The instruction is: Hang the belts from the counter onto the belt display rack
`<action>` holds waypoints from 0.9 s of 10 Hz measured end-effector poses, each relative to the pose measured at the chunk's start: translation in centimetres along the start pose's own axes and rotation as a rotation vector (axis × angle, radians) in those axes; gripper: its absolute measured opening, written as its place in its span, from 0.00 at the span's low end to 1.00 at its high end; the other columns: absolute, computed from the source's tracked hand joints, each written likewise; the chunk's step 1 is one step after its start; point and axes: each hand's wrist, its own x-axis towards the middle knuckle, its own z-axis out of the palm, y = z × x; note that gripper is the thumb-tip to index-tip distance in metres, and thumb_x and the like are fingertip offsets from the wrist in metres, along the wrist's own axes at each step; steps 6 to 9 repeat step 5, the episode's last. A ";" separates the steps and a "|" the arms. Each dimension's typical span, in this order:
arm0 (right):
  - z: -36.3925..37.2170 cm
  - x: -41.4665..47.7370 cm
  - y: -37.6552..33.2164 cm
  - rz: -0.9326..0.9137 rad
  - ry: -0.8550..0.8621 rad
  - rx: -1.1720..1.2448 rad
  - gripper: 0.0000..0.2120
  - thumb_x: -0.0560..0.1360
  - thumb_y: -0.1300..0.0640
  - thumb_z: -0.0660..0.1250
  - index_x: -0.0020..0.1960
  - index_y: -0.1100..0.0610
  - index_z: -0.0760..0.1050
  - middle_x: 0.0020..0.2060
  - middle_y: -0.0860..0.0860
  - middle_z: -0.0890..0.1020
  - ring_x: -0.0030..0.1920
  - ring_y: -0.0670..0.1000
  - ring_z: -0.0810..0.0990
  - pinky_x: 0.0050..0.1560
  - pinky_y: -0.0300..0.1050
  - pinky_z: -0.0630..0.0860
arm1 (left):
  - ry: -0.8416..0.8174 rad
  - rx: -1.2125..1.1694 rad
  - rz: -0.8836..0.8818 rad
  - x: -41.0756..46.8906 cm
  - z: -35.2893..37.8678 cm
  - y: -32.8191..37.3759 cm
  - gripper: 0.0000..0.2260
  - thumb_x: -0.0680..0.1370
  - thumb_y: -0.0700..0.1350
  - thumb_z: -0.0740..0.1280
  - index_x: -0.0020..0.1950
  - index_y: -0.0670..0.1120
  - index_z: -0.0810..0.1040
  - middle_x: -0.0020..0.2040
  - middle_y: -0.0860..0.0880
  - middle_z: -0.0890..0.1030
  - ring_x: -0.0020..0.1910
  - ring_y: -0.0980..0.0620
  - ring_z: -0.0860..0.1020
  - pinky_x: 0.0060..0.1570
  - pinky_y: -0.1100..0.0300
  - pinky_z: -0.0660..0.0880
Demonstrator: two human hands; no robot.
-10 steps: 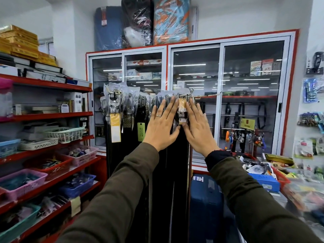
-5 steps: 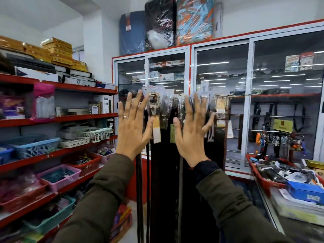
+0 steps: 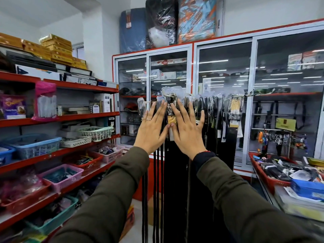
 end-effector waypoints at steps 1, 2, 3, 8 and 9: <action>0.2 -0.2 0.3 -0.007 -0.021 -0.002 0.28 0.82 0.45 0.51 0.81 0.45 0.51 0.81 0.46 0.53 0.82 0.55 0.50 0.75 0.69 0.44 | -0.012 0.004 -0.015 -0.1 0.0 0.4 0.31 0.85 0.53 0.55 0.84 0.48 0.45 0.85 0.52 0.48 0.84 0.48 0.43 0.82 0.45 0.51; -0.5 -0.7 0.5 -0.018 -0.052 -0.037 0.28 0.82 0.44 0.50 0.81 0.44 0.50 0.81 0.45 0.53 0.82 0.54 0.50 0.74 0.70 0.46 | -0.010 0.018 -0.060 -0.6 -0.1 1.0 0.31 0.84 0.53 0.55 0.84 0.49 0.45 0.85 0.51 0.46 0.84 0.47 0.43 0.83 0.46 0.48; -3.0 -1.9 1.0 -0.031 -0.062 -0.024 0.26 0.82 0.44 0.50 0.80 0.45 0.54 0.81 0.44 0.56 0.81 0.52 0.52 0.75 0.67 0.48 | 0.010 0.071 -0.118 -1.5 -0.7 2.4 0.31 0.85 0.54 0.53 0.84 0.47 0.45 0.85 0.48 0.45 0.84 0.47 0.43 0.83 0.45 0.46; -11.9 -3.6 6.1 0.123 0.305 0.511 0.21 0.81 0.45 0.58 0.72 0.33 0.61 0.75 0.41 0.67 0.77 0.45 0.62 0.72 0.72 0.52 | 0.139 0.065 -0.064 -2.5 -1.7 7.2 0.30 0.84 0.56 0.54 0.84 0.48 0.52 0.85 0.45 0.50 0.84 0.44 0.46 0.82 0.43 0.46; -11.9 -3.6 6.1 0.123 0.305 0.511 0.21 0.81 0.45 0.58 0.72 0.33 0.61 0.75 0.41 0.67 0.77 0.45 0.62 0.72 0.72 0.52 | 0.139 0.065 -0.064 -2.5 -1.7 7.2 0.30 0.84 0.56 0.54 0.84 0.48 0.52 0.85 0.45 0.50 0.84 0.44 0.46 0.82 0.43 0.46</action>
